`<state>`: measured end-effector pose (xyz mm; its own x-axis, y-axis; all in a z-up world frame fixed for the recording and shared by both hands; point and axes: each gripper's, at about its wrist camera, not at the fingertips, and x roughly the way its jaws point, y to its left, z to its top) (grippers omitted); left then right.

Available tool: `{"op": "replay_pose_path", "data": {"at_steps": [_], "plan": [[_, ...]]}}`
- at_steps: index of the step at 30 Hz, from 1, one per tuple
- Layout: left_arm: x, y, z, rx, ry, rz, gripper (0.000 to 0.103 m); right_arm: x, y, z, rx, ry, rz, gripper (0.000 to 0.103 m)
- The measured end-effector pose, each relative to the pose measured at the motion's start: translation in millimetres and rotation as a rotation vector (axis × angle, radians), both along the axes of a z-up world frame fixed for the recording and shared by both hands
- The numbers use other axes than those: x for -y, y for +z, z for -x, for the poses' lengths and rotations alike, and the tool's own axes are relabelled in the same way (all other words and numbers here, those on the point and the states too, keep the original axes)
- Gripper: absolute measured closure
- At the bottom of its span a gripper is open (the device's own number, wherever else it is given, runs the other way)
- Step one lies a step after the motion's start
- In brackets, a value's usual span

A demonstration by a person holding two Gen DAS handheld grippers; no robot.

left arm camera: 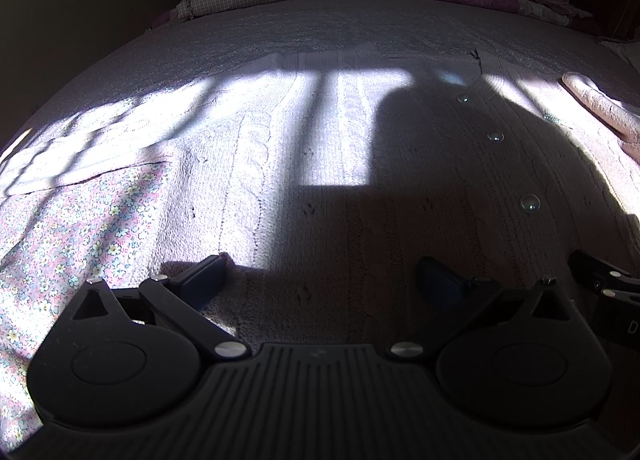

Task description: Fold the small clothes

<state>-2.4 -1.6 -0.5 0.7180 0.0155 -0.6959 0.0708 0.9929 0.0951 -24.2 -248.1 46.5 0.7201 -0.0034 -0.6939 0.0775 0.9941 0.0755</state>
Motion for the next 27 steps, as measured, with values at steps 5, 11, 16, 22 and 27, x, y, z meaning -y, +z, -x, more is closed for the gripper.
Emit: {"op": "replay_pose_path", "data": {"at_steps": [5, 11, 16, 22, 27], "plan": [[-0.2, -0.1, 0.0, 0.000, 0.000, 0.000, 0.000, -0.2, 0.1, 0.2, 0.000, 0.000, 0.001, 0.000], [0.0, -0.1, 0.1, 0.001, 0.000, -0.001, 0.000, 0.2, 0.0, 0.0, 0.000, 0.000, 0.001, 0.000], [-0.1, -0.3, -0.1, 0.001, 0.000, -0.001, 0.000, 0.0, 0.1, 0.2, 0.001, 0.001, 0.001, 0.000], [0.0, -0.3, -0.1, 0.003, 0.000, -0.003, 0.000, 0.2, 0.2, 0.2, 0.000, 0.001, 0.000, 0.000], [1.4, -0.2, 1.1, 0.006, -0.001, -0.008, 0.000, 0.0, 0.1, 0.4, 0.000, 0.001, 0.001, 0.000]]}}
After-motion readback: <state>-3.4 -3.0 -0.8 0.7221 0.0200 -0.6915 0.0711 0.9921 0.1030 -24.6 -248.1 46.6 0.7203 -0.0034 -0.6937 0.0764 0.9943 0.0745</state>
